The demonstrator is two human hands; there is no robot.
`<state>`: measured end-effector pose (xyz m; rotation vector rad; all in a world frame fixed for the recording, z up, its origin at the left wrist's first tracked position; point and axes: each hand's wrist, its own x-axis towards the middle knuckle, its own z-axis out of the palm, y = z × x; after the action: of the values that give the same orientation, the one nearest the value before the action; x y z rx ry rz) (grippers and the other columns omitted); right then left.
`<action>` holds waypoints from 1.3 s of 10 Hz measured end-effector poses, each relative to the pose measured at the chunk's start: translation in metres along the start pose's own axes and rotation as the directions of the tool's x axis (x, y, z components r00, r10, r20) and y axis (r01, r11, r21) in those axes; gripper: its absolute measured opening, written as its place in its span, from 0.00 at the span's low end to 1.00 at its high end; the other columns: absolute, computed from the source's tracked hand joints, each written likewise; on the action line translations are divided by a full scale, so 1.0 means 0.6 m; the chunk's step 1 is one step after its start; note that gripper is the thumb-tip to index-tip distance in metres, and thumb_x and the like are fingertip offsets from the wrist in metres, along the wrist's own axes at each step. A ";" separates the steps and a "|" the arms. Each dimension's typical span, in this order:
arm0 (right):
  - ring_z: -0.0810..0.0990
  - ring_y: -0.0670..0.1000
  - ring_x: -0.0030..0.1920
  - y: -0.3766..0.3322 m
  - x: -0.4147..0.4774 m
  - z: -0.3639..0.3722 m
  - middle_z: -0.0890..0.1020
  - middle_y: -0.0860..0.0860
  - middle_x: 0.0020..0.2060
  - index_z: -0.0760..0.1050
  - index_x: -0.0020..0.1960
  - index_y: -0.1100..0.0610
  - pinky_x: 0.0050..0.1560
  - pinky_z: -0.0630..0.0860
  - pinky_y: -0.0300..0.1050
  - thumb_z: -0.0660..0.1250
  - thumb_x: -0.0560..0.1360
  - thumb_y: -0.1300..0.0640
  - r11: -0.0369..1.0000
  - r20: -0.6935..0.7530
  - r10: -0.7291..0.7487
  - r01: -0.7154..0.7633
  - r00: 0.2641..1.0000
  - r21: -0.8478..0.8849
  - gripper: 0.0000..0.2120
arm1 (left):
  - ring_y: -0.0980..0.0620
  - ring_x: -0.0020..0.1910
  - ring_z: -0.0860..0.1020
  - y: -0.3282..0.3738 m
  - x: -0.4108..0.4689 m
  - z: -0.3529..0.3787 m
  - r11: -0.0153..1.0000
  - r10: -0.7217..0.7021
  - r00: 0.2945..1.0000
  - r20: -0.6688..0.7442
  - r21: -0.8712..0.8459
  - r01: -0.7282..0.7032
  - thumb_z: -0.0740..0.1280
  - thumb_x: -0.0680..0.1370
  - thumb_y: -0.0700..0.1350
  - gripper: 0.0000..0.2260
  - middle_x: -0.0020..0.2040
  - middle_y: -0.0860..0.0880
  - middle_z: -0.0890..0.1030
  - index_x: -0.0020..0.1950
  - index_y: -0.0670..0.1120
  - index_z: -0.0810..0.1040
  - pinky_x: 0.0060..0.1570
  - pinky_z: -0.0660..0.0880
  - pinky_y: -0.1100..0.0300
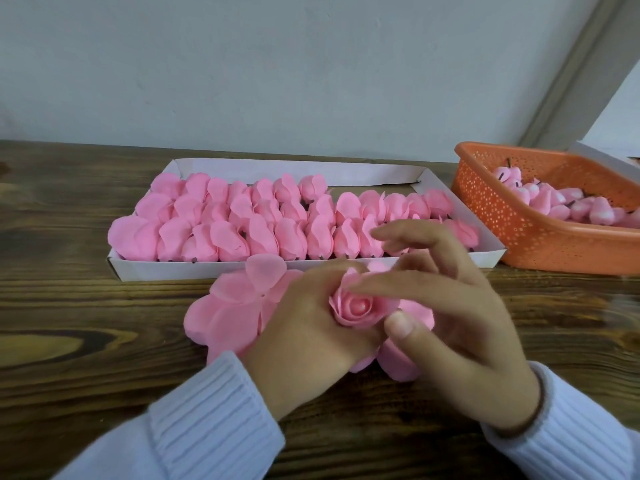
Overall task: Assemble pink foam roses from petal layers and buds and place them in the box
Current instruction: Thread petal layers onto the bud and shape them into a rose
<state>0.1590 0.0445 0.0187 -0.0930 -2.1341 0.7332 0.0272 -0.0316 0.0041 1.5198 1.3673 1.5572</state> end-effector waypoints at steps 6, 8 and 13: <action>0.82 0.50 0.41 0.007 0.002 0.012 0.83 0.53 0.40 0.78 0.50 0.59 0.42 0.79 0.41 0.63 0.77 0.64 0.813 0.020 0.480 -0.453 0.877 0.365 0.06 | 0.58 0.36 0.79 0.020 0.004 0.002 0.976 0.024 0.965 -0.261 -0.205 -0.080 0.76 0.65 0.50 0.21 0.39 0.50 0.79 0.52 0.42 0.74 0.35 0.75 0.67; 0.71 0.41 0.24 -0.008 0.000 0.020 0.78 0.47 0.26 0.74 0.39 0.55 0.27 0.67 0.30 0.62 0.77 0.62 0.787 0.250 0.424 -0.490 0.871 0.373 0.09 | 0.47 0.35 0.80 0.015 -0.001 0.006 0.927 -0.069 0.988 -0.136 -0.374 0.014 0.74 0.64 0.50 0.09 0.39 0.51 0.82 0.39 0.50 0.78 0.27 0.77 0.56; 0.75 0.44 0.29 0.002 -0.004 0.027 0.80 0.55 0.40 0.70 0.58 0.61 0.28 0.71 0.35 0.63 0.74 0.66 0.568 0.300 0.440 -0.521 0.846 0.637 0.13 | 0.40 0.32 0.74 0.029 0.004 0.000 0.831 -0.201 0.966 -0.160 -0.550 0.082 0.70 0.66 0.57 0.19 0.35 0.39 0.75 0.38 0.40 0.75 0.26 0.74 0.56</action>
<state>0.1482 0.0370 0.0086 -0.2391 -1.7753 1.8885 0.0310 -0.0351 0.0208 0.9052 0.9893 1.8460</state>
